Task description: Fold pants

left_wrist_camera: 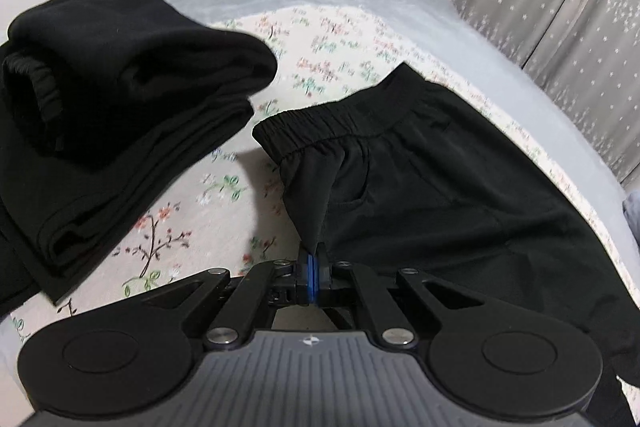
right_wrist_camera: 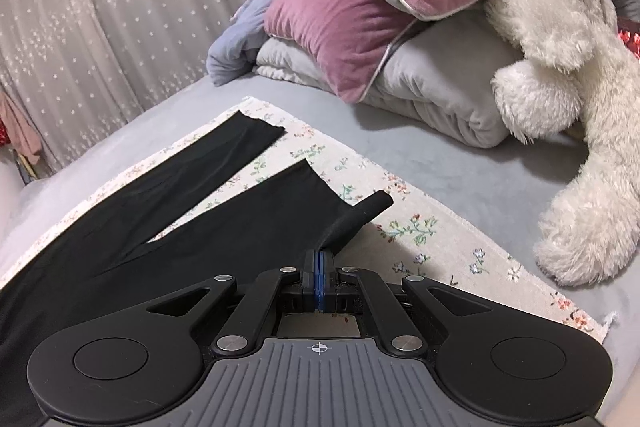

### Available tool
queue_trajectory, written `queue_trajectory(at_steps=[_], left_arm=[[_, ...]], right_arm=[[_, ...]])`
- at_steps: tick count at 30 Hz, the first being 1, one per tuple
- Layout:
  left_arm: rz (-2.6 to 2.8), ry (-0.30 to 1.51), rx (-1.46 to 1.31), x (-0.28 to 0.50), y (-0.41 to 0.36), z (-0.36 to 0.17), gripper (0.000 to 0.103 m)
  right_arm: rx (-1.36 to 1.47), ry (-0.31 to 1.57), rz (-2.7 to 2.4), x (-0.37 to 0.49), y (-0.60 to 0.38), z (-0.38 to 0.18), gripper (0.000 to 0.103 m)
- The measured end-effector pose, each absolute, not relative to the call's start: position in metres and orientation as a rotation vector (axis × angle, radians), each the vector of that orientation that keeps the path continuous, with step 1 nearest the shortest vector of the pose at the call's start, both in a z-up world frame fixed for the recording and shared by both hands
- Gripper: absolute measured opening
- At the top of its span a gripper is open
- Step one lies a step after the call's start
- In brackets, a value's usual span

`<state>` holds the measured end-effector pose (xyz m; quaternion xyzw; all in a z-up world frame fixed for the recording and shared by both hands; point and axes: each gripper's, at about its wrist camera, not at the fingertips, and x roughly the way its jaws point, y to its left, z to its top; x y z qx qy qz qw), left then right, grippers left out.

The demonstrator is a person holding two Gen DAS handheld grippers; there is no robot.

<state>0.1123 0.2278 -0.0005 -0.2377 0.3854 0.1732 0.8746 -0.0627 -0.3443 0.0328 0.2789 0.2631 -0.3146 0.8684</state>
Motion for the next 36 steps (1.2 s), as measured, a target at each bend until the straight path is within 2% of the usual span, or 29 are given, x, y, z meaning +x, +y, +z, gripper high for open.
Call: queue_trajectory(at_steps=[13,28,30,32,36], left_arm=[[0.361,0.846,-0.505,0.106,0.23,-0.001,0.02],[0.459,0.802,-0.519,0.096,0.226,0.01,0.019],[0.461,0.824,-0.489,0.101,0.223,0.008,0.024],[0.486,0.847,-0.469,0.104,0.224,0.006,0.038],[0.527,0.797,-0.455,0.096,0.23,0.016,0.055]], right_arm=[[0.567,0.517,-0.681,-0.073,-0.339,0.041,0.0],[0.434,0.495,-0.719,-0.084,-0.317,0.059,0.0],[0.43,0.512,-0.721,-0.081,-0.319,0.057,0.0],[0.466,0.555,-0.73,-0.077,-0.327,0.051,0.003],[0.51,0.543,-0.766,-0.082,-0.335,0.049,0.008]])
